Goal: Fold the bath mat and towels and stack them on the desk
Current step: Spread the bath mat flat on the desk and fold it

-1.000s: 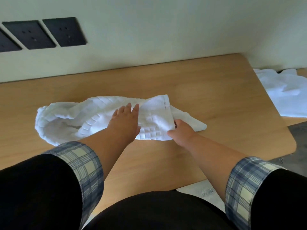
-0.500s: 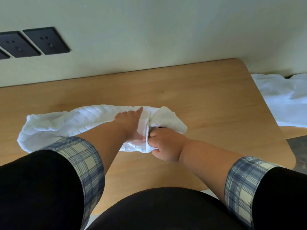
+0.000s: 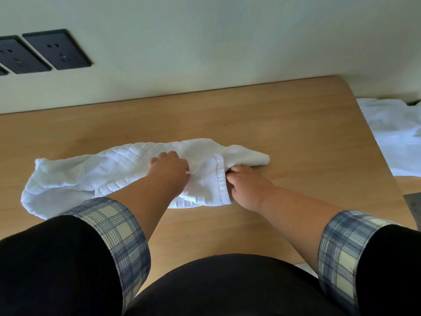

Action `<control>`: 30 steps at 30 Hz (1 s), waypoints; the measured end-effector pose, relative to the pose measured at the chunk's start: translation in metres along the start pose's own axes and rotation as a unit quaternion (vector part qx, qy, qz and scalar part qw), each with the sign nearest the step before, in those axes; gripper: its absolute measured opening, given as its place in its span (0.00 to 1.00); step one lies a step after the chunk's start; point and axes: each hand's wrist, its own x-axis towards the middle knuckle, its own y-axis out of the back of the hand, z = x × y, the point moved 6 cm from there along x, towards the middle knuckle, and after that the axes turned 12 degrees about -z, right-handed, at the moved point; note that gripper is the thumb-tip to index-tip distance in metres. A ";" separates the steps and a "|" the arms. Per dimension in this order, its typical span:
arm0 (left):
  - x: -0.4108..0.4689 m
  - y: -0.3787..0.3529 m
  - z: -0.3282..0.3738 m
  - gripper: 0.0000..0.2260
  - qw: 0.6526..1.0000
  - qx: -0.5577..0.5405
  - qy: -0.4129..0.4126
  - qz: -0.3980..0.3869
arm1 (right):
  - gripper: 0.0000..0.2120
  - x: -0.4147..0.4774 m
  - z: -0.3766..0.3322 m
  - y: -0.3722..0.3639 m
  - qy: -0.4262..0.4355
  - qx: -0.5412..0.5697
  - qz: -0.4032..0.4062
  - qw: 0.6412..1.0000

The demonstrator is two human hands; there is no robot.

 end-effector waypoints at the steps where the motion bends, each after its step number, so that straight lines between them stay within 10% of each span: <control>1: -0.002 0.000 0.002 0.12 0.999 -0.040 -0.029 0.008 | 0.13 0.004 0.002 0.002 -0.016 0.025 0.005 1.000; 4: -0.017 0.000 0.009 0.03 0.984 -0.148 -0.100 -0.004 | 0.20 0.018 0.012 0.015 -0.065 0.112 0.004 0.992; 15: -0.057 -0.035 0.069 0.05 0.939 -0.017 -0.331 -0.097 | 0.41 0.046 0.034 0.059 -0.037 0.462 0.064 0.884; 22: -0.016 -0.012 0.064 0.15 0.955 -0.173 -0.242 -0.011 | 0.33 0.009 0.056 0.021 -0.226 0.516 0.143 0.814; 25: 0.013 0.010 0.048 0.12 0.963 -0.179 -0.155 0.127 | 0.32 0.001 0.046 -0.006 -0.227 0.484 0.074 0.842; 30: 0.044 -0.009 0.054 0.33 0.991 -0.013 -0.126 0.034 | 0.23 0.005 0.039 -0.014 -0.225 0.397 0.026 0.889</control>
